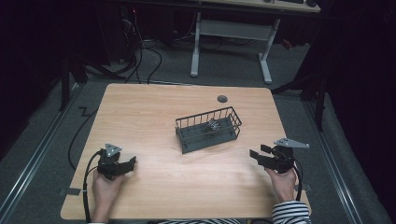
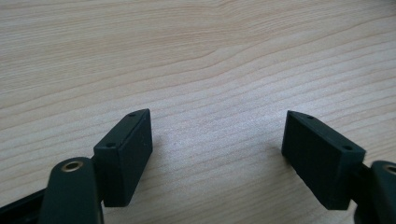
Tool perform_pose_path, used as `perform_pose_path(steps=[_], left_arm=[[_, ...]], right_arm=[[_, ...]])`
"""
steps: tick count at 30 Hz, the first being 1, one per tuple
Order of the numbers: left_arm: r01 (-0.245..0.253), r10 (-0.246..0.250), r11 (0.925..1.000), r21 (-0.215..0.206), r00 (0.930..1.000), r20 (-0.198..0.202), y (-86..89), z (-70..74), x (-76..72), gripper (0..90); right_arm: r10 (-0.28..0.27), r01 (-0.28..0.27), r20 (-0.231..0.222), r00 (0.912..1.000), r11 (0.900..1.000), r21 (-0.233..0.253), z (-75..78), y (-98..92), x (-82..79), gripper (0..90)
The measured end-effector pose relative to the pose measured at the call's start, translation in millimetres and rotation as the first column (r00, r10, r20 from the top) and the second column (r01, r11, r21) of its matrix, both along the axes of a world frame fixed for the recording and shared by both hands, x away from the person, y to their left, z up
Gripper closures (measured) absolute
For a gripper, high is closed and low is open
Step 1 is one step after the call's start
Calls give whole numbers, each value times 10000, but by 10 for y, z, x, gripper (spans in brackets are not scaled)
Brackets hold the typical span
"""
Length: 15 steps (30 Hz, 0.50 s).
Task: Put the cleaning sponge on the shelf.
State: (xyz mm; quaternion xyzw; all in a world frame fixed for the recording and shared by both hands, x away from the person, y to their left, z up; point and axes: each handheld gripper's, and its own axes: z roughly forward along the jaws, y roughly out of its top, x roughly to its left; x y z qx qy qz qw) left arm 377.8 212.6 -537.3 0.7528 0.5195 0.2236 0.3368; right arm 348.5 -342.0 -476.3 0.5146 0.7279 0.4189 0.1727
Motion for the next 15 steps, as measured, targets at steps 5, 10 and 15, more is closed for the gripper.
perform_pose_path(steps=[5,10,15], left_arm=[[1,-1,10000,5,10000,-1,0,0,0,248],[0,0,10000,1,10000,-1,0,0,0,248],[-2,2,10000,0,10000,-1,0,0,0,248]], right_arm=[[-52,51,-98,9999,9999,-123,-84,12,0,370],[-112,106,-181,9998,9993,-350,-167,33,5,369],[-242,220,-293,9993,9970,-741,-252,31,23,368]])
